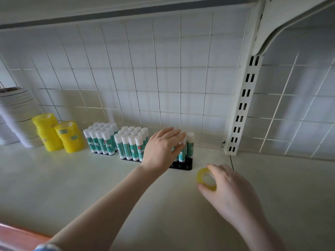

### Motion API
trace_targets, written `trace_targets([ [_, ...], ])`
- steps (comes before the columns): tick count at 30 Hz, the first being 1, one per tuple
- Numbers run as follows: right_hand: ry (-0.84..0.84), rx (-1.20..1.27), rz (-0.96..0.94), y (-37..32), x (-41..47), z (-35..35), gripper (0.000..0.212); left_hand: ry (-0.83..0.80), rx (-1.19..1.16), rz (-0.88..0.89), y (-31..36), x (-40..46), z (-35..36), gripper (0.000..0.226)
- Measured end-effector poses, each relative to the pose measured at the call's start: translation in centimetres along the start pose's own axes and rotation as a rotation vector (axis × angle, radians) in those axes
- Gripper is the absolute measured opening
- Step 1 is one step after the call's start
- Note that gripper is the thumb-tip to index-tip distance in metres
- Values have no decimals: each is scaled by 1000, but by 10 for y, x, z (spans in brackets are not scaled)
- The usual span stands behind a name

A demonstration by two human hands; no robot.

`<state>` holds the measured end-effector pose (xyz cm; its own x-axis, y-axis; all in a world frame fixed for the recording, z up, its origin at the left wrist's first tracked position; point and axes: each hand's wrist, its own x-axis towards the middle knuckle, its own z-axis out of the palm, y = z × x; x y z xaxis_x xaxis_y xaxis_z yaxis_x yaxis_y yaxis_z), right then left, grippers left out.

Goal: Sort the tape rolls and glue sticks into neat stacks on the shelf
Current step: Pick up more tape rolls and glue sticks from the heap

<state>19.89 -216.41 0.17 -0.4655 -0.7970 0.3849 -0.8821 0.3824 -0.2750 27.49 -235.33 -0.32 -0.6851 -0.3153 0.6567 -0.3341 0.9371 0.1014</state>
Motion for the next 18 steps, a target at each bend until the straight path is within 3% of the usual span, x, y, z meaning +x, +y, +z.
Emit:
trace_targets([
  [7, 47, 76, -14, -6, -2, 1, 48, -79, 95, 15, 4, -6, -12, 51],
  [13, 41, 112, -59, -22, -2, -5, 52, 150, 106, -52, -3, -21, -53, 39],
  [18, 133, 160, -146, -54, 7, -7, 41, 225, 172, -188, -36, -59, -91, 36],
])
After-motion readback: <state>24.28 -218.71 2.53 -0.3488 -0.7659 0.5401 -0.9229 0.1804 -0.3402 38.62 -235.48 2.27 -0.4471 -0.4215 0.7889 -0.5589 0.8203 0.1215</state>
